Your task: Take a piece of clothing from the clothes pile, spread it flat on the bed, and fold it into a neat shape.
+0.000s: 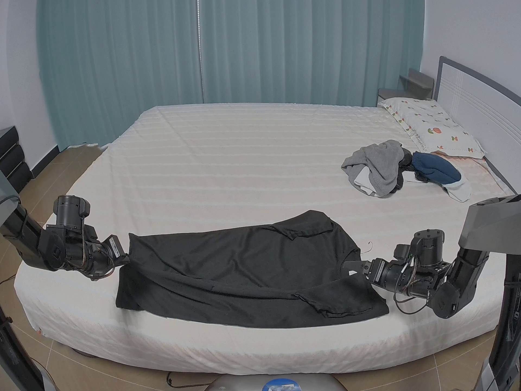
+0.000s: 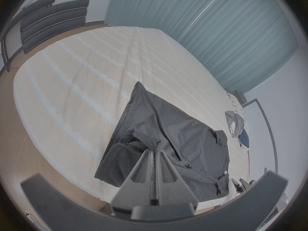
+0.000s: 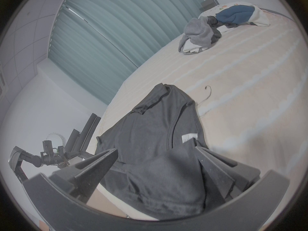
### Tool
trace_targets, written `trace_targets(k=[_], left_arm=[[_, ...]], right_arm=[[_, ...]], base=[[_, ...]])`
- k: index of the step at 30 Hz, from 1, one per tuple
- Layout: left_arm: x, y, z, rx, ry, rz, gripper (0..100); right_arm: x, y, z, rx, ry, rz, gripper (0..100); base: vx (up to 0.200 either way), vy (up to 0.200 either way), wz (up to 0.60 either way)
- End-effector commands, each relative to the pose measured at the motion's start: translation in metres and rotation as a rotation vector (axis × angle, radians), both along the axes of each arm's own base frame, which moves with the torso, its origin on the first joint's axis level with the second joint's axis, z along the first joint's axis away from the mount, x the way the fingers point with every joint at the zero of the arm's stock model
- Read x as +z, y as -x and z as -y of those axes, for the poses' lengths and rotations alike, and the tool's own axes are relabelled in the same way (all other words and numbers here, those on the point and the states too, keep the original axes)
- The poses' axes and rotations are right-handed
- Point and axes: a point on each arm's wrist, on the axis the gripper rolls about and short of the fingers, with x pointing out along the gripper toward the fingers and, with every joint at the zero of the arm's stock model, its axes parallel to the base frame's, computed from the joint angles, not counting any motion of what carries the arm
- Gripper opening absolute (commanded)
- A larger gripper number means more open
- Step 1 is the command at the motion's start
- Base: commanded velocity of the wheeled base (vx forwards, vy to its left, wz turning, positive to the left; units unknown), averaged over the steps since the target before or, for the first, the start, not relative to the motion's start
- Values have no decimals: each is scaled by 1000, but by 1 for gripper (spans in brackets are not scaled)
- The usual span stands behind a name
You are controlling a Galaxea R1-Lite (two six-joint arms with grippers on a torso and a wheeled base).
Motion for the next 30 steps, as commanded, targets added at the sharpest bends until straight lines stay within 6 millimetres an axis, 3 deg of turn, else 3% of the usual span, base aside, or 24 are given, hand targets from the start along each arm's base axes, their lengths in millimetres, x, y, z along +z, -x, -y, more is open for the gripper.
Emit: trace_targets(k=[1, 13, 24, 25, 30], left_arm=[[0, 0, 0, 0, 0, 1, 0], [-3, -1, 0, 0, 1, -9, 0], [-2, -2, 0, 1, 2, -5, 0], [-2, -2, 0, 1, 2, -5, 0], [-2, -2, 0, 1, 2, -4, 0]], right_arm=[[-19, -18, -2, 3, 8, -1, 100], [-38, -37, -7, -1, 7, 9, 100], [-46, -33, -2, -14, 6, -18, 100], [-45, -32, -1, -17, 5, -14, 0], [-48, -28, 7, -34, 1, -11, 0]], base=[[0, 0, 0], [0, 0, 0], [0, 0, 0], [0, 0, 0], [0, 0, 0]])
